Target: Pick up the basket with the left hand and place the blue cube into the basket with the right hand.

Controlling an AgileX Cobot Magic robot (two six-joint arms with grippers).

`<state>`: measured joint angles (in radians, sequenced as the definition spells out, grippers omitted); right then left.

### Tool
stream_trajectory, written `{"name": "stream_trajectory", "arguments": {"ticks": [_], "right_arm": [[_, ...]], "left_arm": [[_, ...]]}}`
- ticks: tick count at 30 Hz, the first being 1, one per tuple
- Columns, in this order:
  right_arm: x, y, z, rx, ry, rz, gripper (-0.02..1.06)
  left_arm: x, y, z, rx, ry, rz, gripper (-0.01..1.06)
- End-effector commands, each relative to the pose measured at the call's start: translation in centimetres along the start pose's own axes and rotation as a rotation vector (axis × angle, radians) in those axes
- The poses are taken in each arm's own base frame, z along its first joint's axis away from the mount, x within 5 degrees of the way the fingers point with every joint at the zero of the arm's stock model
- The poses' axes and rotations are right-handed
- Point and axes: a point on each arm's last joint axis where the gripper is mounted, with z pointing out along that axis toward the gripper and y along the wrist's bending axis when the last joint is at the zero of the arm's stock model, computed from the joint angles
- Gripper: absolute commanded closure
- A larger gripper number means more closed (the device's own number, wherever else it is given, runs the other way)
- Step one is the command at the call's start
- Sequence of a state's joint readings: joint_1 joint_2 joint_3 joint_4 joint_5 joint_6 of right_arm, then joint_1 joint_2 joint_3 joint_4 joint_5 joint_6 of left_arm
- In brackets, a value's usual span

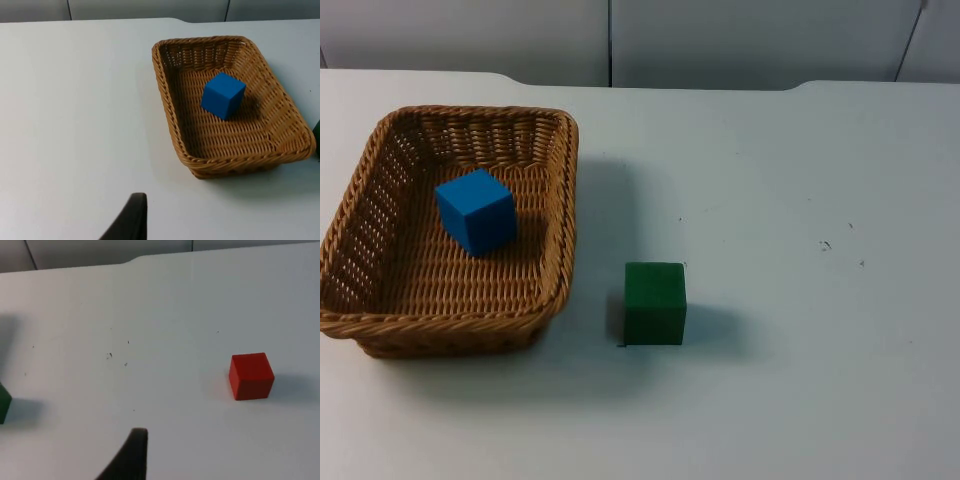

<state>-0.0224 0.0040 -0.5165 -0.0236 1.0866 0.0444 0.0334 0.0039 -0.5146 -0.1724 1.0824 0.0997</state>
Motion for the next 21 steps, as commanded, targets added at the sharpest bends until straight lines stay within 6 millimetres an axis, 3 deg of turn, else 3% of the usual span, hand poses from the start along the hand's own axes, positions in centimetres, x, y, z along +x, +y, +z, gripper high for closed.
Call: {"name": "stream_trajectory", "arguments": {"ticks": [1,21], "right_arm": [[0.09,-0.03,0.10,0.015,-0.006,0.004,0.00],[0.09,-0.03,0.10,0.017,-0.006,0.005,0.00]], "left_arm": [[-0.02,0.01,-0.01,0.006,-0.012,0.002,0.00],[0.04,0.03,-0.01,0.004,-0.006,0.037,0.00]]}}
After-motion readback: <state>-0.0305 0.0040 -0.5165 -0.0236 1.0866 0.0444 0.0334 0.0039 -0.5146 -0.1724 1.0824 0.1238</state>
